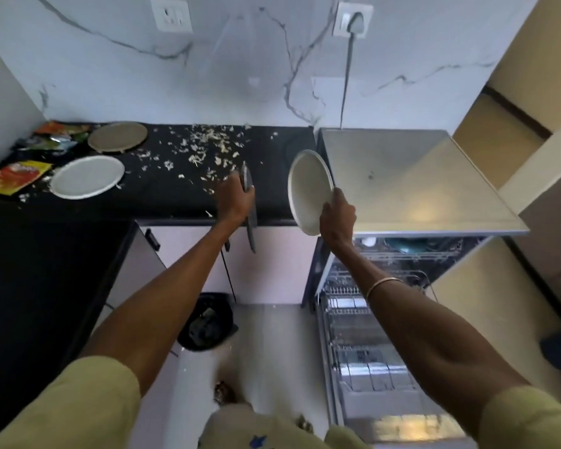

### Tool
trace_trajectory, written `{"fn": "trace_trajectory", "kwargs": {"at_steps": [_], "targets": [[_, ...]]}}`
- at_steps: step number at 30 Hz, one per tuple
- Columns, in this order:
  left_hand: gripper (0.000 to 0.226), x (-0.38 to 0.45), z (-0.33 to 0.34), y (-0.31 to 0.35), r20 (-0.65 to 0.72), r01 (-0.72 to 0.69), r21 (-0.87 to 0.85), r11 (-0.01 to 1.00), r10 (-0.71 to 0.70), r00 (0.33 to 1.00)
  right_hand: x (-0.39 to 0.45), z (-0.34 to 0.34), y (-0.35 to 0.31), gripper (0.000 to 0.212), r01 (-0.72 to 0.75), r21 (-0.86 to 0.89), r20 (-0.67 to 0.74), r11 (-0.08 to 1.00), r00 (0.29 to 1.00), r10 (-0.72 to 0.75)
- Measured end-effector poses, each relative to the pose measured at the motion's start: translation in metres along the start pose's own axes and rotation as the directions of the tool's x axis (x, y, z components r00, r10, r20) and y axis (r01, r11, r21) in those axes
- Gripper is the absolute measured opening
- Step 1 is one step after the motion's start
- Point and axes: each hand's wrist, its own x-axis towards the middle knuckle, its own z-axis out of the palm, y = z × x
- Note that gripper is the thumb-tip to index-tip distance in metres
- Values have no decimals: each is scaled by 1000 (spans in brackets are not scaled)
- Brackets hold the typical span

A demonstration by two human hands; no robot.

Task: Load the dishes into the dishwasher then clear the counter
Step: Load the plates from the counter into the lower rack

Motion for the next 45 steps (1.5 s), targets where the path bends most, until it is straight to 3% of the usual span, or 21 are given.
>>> {"fn": "trace_trajectory", "kwargs": {"at_steps": [9,23,31,35,45], "targets": [[22,-124,17,33,95,29,-2,1000,-29,995,-97,-61,77,37,24,-31,29,999,999,-23],[23,-317,56,56,268,3,3,1000,-3,963,-244,-194,180,37,-91,-123,-55,988,995,85],[34,-393,113,94,341,-11,-6,1000,13,940,-264,-272,281,41,-205,-182,-58,962,979,198],[33,-428,160,119,376,41,34,999,-51,925,-269,-318,341,41,-281,-181,-69,943,960,272],[24,-491,271,196,434,127,59,990,-140,890,-244,-404,446,40,-264,-219,-26,939,964,265]]}}
